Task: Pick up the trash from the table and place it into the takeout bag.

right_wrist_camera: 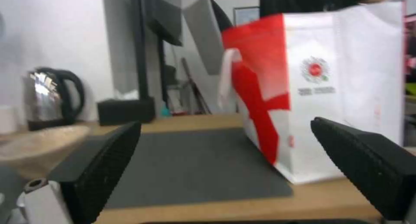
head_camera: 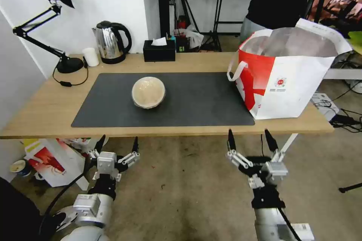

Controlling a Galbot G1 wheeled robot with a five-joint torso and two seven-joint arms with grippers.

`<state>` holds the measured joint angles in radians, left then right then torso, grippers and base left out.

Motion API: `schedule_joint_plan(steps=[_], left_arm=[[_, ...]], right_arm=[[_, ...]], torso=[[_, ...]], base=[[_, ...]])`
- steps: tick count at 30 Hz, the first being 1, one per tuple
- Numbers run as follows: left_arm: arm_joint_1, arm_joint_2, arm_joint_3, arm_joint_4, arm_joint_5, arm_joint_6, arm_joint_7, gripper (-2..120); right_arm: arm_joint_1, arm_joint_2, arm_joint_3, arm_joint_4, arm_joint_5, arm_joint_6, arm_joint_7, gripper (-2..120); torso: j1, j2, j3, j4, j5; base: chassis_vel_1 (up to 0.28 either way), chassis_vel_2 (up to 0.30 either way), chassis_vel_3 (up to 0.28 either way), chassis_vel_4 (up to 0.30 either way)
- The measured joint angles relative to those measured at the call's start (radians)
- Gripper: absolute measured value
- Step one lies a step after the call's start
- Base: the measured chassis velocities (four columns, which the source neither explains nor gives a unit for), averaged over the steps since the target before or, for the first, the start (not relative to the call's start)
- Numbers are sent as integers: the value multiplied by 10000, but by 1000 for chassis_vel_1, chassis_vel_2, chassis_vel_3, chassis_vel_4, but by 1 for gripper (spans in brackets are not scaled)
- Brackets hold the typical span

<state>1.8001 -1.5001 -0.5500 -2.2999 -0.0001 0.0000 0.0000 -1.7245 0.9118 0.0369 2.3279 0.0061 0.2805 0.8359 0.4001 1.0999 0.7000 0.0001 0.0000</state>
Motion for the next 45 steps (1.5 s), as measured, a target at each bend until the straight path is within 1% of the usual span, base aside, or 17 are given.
schedule_joint_plan(steps=[4,14,18,21,26,36,45], left_arm=[[0,0,-1,0,1,0,0,100],[-1,1,-1,0,1,0,0,100],[-1,0,0,0,0,0,0,100],[0,0,-1,0,0,0,0,100],[0,1,0,0,0,0,0,100],[0,0,0,0,1,0,0,100],[0,0,0,0,0,0,0,100]], right_arm=[[-45,118,-57,-179,-145,-216,331,100],[187,282,-187,-752,-322,-132,297,100],[389,365,-209,-928,-304,64,188,100],[844,466,-195,-1332,-228,437,-36,100],[1096,516,-194,-1684,-118,533,-143,100],[1251,556,-172,-1892,-16,568,-156,100],[1043,528,-138,-1919,29,360,-129,100]], torso=[[-2,1,0,-1,-1],[-1,1,0,-1,0],[-1,1,1,-1,0],[-1,1,0,0,0],[-1,2,1,-1,-1],[-1,2,0,0,-1],[0,1,0,-1,0]], base=[[0,0,0,0],[0,0,0,0],[0,0,0,0],[0,0,0,0],[0,0,0,0],[0,0,0,0],[0,0,0,0]])
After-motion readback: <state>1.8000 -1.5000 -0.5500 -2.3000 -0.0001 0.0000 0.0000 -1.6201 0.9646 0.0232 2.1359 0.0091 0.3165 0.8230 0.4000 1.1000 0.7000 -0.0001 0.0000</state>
